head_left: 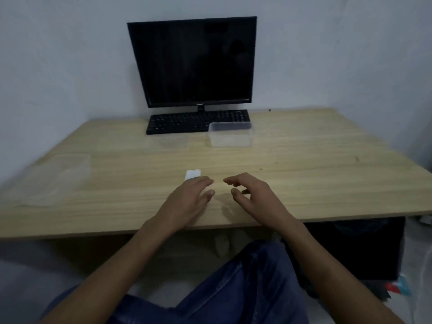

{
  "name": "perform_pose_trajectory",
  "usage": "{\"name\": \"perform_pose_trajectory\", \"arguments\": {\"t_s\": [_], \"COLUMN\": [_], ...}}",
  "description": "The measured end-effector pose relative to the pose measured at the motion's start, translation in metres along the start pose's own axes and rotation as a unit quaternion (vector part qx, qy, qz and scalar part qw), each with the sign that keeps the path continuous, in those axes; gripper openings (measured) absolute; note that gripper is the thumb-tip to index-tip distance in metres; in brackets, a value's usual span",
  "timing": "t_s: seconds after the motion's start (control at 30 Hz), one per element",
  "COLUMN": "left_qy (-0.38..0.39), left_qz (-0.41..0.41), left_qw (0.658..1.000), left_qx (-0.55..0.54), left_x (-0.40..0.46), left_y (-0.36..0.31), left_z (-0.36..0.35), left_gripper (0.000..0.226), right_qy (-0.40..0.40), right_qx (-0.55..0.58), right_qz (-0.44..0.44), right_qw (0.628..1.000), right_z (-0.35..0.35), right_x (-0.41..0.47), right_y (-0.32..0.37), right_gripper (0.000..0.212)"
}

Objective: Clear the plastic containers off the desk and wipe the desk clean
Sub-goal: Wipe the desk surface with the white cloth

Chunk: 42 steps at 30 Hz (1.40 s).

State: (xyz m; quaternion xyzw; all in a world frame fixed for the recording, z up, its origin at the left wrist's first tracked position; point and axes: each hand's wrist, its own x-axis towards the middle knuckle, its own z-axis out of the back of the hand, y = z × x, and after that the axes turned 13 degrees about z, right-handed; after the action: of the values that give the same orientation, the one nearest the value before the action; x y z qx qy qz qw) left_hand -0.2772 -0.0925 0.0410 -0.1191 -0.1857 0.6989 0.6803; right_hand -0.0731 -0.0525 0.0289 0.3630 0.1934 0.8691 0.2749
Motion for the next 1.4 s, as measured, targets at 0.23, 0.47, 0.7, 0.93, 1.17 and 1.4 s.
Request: {"name": "perform_pose_trajectory", "arguments": {"t_s": [0.23, 0.47, 0.7, 0.93, 1.17, 1.4], "left_qy": [0.083, 0.064, 0.014, 0.032, 0.029, 0.003], "left_qz": [0.049, 0.017, 0.044, 0.124, 0.192, 0.241], "left_qw": [0.982, 0.969, 0.966, 0.961, 0.944, 0.941], "left_qx": [0.16, 0.24, 0.254, 0.244, 0.267, 0.238], "left_x": [0.017, 0.006, -0.017, -0.035, -0.037, -0.023], "left_y": [0.033, 0.052, 0.093, 0.13, 0.169, 0.204], "left_z": [-0.007, -0.005, 0.002, 0.031, 0.047, 0.061], "left_gripper": [0.068, 0.068, 0.121, 0.072, 0.076, 0.074], "right_qy": [0.021, 0.028, 0.025, 0.054, 0.077, 0.07], "right_qx": [0.016, 0.037, 0.04, 0.021, -0.012, -0.018], "right_qz": [0.01, 0.018, 0.025, 0.057, 0.065, 0.07], "right_qw": [1.0, 0.999, 0.999, 0.997, 0.995, 0.995], "right_z": [-0.037, -0.064, -0.104, -0.138, -0.156, -0.163], "right_x": [0.018, 0.049, 0.072, 0.094, 0.111, 0.116], "right_y": [0.0, 0.006, 0.016, 0.026, 0.03, 0.031], "right_gripper": [0.029, 0.03, 0.03, 0.03, 0.03, 0.03]}}
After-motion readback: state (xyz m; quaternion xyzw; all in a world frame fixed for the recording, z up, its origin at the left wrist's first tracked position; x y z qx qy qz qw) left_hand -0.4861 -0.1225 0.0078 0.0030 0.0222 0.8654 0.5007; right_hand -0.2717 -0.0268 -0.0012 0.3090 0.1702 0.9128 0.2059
